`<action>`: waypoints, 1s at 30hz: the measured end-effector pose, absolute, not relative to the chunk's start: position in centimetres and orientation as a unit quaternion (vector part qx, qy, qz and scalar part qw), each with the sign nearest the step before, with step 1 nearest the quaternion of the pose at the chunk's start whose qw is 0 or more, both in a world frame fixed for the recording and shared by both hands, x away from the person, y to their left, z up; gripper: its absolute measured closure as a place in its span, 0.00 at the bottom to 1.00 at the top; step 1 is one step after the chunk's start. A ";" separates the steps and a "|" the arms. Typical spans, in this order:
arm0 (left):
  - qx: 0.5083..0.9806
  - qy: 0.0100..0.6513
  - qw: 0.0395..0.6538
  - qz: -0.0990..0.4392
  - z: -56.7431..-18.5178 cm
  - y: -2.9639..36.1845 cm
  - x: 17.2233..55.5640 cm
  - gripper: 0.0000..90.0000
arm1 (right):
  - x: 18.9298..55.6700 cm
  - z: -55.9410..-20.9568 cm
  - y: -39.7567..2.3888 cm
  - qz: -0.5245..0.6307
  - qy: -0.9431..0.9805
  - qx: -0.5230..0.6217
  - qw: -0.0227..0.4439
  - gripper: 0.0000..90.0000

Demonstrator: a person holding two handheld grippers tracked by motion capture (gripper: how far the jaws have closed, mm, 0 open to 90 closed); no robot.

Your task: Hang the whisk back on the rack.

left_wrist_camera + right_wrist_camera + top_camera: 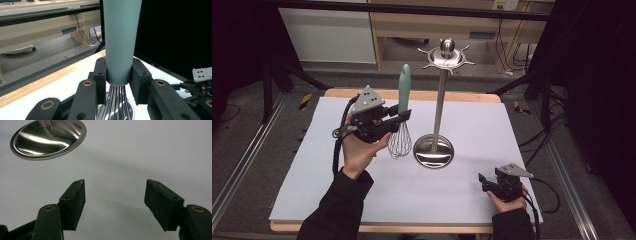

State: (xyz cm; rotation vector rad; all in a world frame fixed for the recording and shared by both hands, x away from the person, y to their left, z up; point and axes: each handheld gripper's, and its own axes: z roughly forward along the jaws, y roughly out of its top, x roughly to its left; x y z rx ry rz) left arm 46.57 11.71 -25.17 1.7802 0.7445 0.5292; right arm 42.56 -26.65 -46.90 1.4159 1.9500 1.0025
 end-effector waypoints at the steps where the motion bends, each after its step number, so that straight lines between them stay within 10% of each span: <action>1: 0.749 0.313 0.540 0.223 -25.1 11.6 46.7 0.76 | 42.6 -46.9 -26.7 0.371 0.721 0.523 0.262 0.37; 30: 0.764 0.311 0.522 0.218 -24.6 9.5 48.5 0.76 | 42.5 -46.9 -26.6 0.376 0.722 0.518 0.263 0.40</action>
